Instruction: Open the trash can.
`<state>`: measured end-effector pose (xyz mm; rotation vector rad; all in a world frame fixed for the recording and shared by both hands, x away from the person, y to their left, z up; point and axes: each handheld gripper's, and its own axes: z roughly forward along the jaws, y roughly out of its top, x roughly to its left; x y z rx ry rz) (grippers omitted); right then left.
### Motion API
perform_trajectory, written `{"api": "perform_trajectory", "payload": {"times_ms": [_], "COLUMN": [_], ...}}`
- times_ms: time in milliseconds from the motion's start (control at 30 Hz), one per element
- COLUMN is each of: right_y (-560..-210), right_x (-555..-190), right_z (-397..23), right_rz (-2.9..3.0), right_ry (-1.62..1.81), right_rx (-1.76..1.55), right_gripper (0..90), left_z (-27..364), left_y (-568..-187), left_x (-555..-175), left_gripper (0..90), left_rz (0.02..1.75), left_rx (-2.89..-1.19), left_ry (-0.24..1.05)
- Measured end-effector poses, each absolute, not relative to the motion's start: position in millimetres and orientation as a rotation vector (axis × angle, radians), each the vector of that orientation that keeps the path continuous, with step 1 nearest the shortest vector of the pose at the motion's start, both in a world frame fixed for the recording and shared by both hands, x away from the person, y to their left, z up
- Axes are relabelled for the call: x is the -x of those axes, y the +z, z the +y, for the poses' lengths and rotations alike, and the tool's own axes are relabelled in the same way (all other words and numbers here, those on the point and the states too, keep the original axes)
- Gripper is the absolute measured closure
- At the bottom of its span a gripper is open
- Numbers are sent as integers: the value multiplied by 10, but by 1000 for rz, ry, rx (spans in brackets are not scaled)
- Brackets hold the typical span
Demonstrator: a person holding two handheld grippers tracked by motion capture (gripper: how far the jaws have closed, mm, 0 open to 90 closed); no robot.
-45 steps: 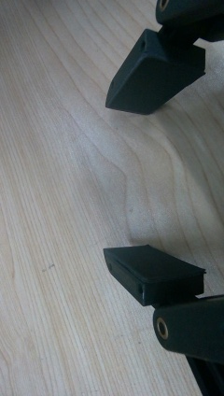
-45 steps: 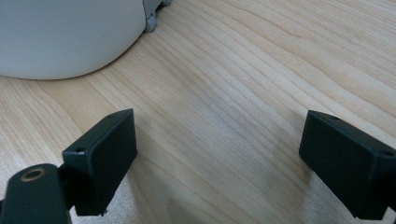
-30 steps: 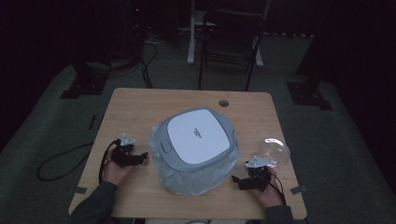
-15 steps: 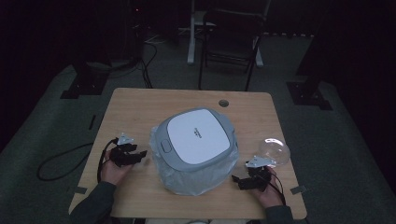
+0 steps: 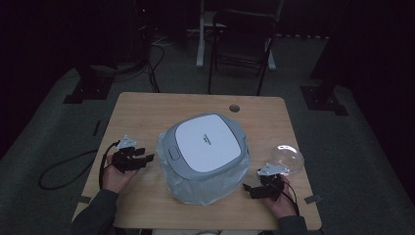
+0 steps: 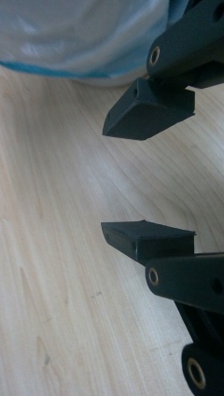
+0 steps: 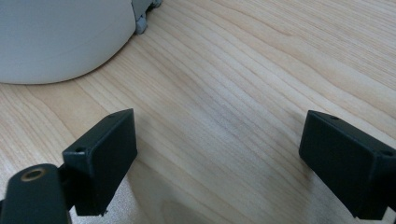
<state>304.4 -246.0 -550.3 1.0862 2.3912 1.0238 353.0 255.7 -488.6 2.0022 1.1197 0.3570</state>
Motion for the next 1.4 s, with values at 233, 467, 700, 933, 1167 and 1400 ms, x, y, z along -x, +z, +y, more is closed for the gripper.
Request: {"api": "perform_trajectory", "payload": {"times_ms": [233, 467, 700, 933, 1167, 1400], "right_y": [-5503, -5503, -5503, -5503, -5503, -5503], "right_x": [-3046, -3046, -3046, -3047, -3046, -3047], "right_z": [-2460, -2461, -2462, -2461, -2462, -2462], "right_rz": [2389, 2387, 2386, 2385, 2385, 2384], "right_ry": [1023, 1022, 1022, 1022, 1021, 1021], "right_rx": [-1089, -1093, -1093, -1093, -1094, -1095], "right_gripper": [105, 105, 105, 105, 105, 105], "left_z": [2565, 2534, 2481, 2448, 2434, 2408], "left_y": [-4669, -4409, -4263, -4138, -3984, -3810], "left_x": [-3493, -3460, -3453, -3437, -3385, -3311], "left_gripper": [470, 475, 485, 495, 494, 499], "left_rz": [1080, 1013, 931, 869, 827, 775], "left_rx": [-1980, -1971, -1999, -1991, -1968, -1952], "left_ry": [373, 356, 339, 320, 324, 346]}}
